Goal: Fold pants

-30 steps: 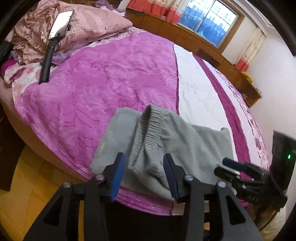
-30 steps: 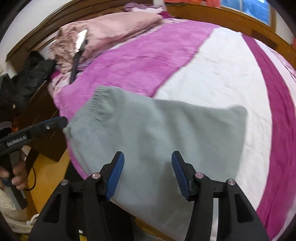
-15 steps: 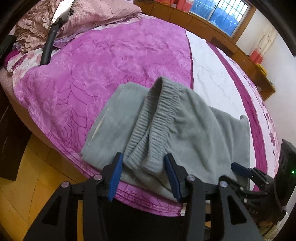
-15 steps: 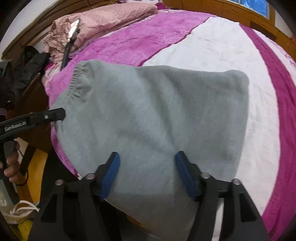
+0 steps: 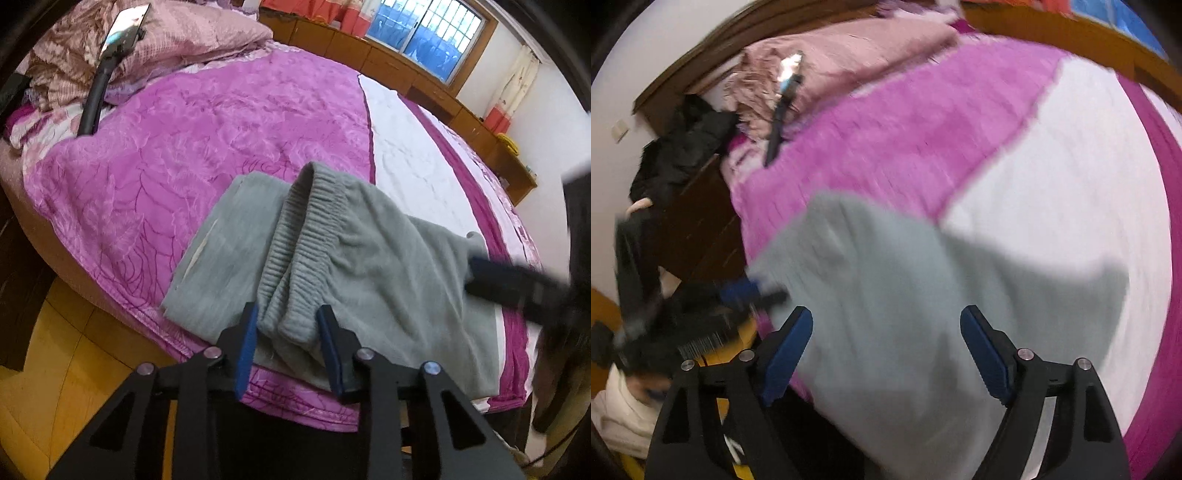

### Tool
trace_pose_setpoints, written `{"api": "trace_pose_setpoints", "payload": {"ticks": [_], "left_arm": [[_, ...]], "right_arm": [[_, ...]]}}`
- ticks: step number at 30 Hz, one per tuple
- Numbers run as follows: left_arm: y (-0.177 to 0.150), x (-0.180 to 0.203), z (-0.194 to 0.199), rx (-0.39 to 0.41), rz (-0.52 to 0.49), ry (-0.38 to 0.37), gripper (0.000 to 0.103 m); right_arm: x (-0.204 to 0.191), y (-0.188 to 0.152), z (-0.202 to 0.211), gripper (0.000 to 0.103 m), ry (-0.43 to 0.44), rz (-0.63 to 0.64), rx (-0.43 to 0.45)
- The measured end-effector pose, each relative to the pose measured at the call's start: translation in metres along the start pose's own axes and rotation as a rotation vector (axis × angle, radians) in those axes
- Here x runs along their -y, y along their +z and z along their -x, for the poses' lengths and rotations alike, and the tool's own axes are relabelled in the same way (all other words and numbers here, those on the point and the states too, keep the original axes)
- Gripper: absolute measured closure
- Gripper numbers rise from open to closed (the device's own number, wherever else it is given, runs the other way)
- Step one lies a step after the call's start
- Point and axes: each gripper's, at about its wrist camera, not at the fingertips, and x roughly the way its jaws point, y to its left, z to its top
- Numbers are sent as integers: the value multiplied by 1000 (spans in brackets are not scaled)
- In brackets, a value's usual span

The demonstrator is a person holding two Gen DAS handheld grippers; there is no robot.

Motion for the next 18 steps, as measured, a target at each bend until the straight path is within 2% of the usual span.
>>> {"api": "trace_pose_setpoints", "payload": {"ticks": [2,6,10,14,15,18], "left_arm": [[-2,-6,-1,-8,24,-21,69],[-1,-11,-3,-19,46,-53,68],[-1,-12,-7,-22,38,-51,65],[0,-16,-9,-21,59,-76,66],[-1,-16,-9,-20,64,-80,67],[-1,-14,-6,-7,46,-79,73]], "right_arm": [[-9,27,-15,26,23,69,-12],[-25,57,-50,26,10,192,-56],[-33,68,-77,28,45,270,-105],[-38,69,-98,47,100,302,-147],[-39,68,-102,56,97,311,-148],[-36,66,-105,67,102,285,-128]]}}
